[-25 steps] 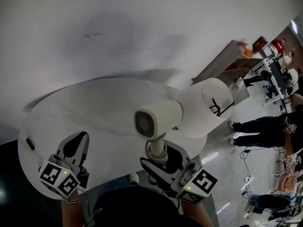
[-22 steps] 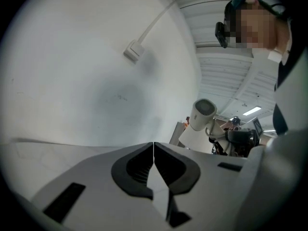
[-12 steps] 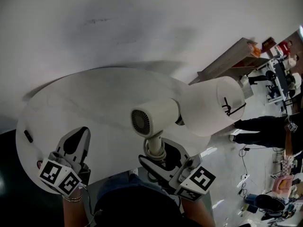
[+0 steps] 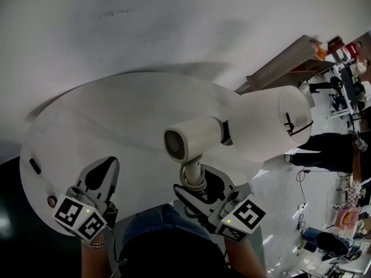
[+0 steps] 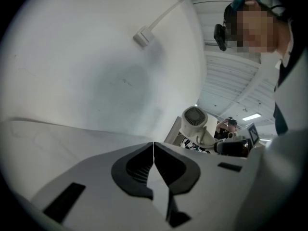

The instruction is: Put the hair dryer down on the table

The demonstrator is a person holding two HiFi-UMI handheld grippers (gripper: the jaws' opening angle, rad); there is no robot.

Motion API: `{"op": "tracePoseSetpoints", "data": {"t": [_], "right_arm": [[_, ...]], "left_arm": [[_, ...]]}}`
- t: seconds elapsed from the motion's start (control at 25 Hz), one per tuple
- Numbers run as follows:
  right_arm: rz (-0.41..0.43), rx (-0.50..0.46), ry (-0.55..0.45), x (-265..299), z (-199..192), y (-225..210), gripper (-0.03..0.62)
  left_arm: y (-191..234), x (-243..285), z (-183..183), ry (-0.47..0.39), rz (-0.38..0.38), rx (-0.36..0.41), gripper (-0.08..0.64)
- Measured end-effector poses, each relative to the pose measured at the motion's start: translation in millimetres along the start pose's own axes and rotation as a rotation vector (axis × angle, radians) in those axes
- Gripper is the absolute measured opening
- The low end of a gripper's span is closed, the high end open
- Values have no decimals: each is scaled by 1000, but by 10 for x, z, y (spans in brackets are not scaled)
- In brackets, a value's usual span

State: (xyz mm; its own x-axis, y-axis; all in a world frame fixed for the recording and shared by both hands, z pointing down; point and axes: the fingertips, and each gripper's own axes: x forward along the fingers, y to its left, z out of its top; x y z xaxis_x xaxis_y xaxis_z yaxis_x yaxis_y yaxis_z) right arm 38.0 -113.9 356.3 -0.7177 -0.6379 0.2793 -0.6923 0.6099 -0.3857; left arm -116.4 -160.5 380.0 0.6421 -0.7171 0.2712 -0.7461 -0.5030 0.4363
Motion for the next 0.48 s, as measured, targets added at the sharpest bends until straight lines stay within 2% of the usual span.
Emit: {"op": "tracePoseSetpoints", "data": {"t": [0.48], "right_arm": [[-73,91,47,118,-284,-217,285]], "left_arm": [[165,179,-123,64,-22,-6,17]]}}
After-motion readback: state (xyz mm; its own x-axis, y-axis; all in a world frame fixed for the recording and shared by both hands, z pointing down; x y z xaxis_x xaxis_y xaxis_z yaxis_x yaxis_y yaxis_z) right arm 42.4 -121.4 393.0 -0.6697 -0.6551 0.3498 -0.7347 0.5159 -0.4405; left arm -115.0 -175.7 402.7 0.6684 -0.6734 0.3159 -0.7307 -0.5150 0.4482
